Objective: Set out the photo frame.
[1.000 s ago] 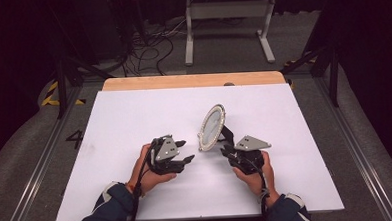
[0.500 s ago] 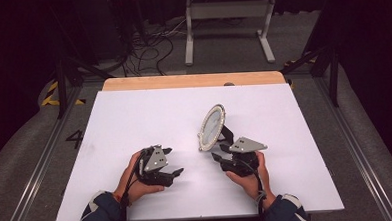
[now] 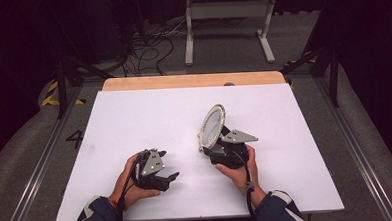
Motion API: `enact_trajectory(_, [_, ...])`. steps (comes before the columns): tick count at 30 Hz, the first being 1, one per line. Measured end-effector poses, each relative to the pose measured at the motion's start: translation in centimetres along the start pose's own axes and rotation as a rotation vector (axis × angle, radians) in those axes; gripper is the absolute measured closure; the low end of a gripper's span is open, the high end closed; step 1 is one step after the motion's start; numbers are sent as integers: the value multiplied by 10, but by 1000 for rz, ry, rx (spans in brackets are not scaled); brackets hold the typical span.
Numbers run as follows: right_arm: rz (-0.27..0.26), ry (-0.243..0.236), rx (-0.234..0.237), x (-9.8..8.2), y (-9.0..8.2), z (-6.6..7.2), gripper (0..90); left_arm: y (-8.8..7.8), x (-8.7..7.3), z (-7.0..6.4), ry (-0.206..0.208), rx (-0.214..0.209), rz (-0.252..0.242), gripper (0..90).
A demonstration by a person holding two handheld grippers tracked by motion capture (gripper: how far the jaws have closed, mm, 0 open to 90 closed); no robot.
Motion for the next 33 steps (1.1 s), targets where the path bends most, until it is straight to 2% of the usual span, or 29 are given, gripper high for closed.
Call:
enact_trajectory(6, [-11, 30, 1, 2, 10, 1, 434, 2, -1, -1, 16, -2, 18, 204])
enact_trajectory(10, [-43, 72, -19, 6, 10, -3, 463, 4, -2, -3, 17, -7, 27, 207])
enact_trajectory(12, [-53, 79, -29, 7, 10, -3, 478, 5, -2, -4, 28, -12, 34, 209])
enact_trajectory(16, [-65, 64, -30, 9, 9, 1, 557, 5, -2, -4, 37, -13, 34, 208])
enact_trajectory(24, [-54, 62, -26, 7, 5, 2, 588, 4, -2, -2, 30, -13, 33, 208])
enact_trajectory(28, [-47, 55, -13, 5, 1, 2, 605, 5, -2, 0, 15, -18, 36, 208])
enact_trajectory(33, [-39, 50, 9, 0, -6, 2, 629, 8, 0, 0, 22, -24, 38, 207])
Point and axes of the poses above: each handheld gripper's, and its own axes: y roughly forward along the jaws, x roughly out of its top, z roughly to its left, the point moved 8 cm from there along y, roughly forward along the jaws, and after that the axes turned 2 degrees about z, right-handed, at the moved point
